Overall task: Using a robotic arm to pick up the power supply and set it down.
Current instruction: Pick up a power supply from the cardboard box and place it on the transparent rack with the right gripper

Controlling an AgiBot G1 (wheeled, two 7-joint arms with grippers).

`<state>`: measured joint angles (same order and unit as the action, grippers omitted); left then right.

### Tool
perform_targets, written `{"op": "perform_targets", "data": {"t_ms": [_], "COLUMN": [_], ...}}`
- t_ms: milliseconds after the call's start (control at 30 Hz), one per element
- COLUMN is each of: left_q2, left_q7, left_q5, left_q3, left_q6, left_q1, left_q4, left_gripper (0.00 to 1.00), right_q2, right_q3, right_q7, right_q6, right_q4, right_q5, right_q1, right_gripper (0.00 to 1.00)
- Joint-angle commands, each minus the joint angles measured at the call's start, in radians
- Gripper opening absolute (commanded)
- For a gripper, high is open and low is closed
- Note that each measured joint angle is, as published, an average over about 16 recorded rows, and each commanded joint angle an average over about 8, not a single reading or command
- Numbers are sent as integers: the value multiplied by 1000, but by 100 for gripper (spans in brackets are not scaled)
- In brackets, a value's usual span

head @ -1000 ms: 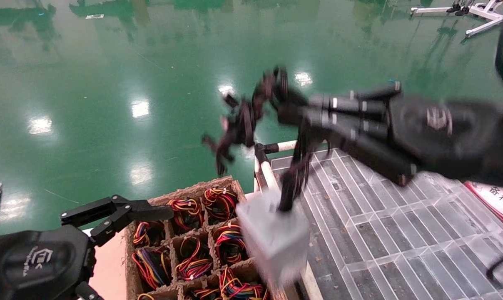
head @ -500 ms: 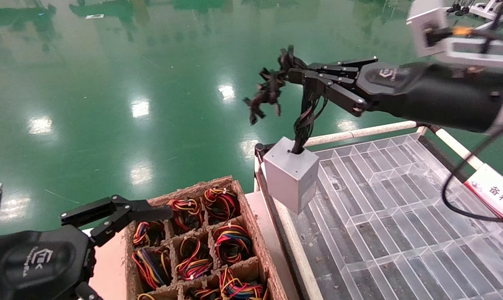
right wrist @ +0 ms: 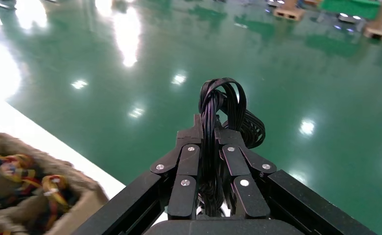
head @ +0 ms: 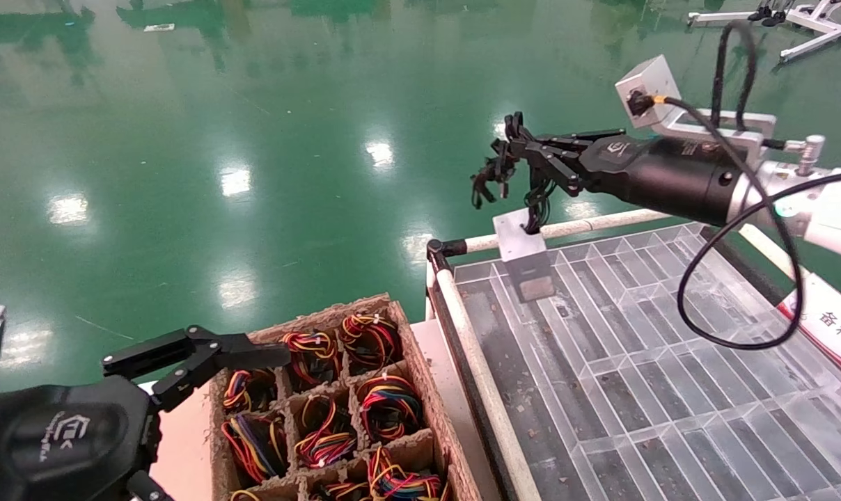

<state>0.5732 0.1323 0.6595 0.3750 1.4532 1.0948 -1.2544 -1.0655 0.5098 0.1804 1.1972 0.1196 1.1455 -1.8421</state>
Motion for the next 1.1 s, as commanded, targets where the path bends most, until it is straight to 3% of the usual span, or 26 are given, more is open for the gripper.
{"op": "perform_targets", "data": {"t_ms": [33,200,700,1100], "left_q2": [0,0,0,0], "left_q7": [0,0,0,0], "left_q5": [0,0,0,0], "left_q3": [0,0,0,0], "left_q6": [0,0,0,0], "left_q1": [0,0,0,0], "left_q4": [0,0,0,0], "left_gripper": [100,100,100,100], "right_q2": [-15,-57,-142,-181], "right_q3": [1,5,-1,-17], "right_q7": [17,50,84,101], "right_q6": [-36,-92,-165,-297], "right_q4": [-27,-59,-111,-129], "right_q5": [3,11,3,-20], "right_q1": [-2,-4,14,54], "right_gripper": [0,0,0,0]}}
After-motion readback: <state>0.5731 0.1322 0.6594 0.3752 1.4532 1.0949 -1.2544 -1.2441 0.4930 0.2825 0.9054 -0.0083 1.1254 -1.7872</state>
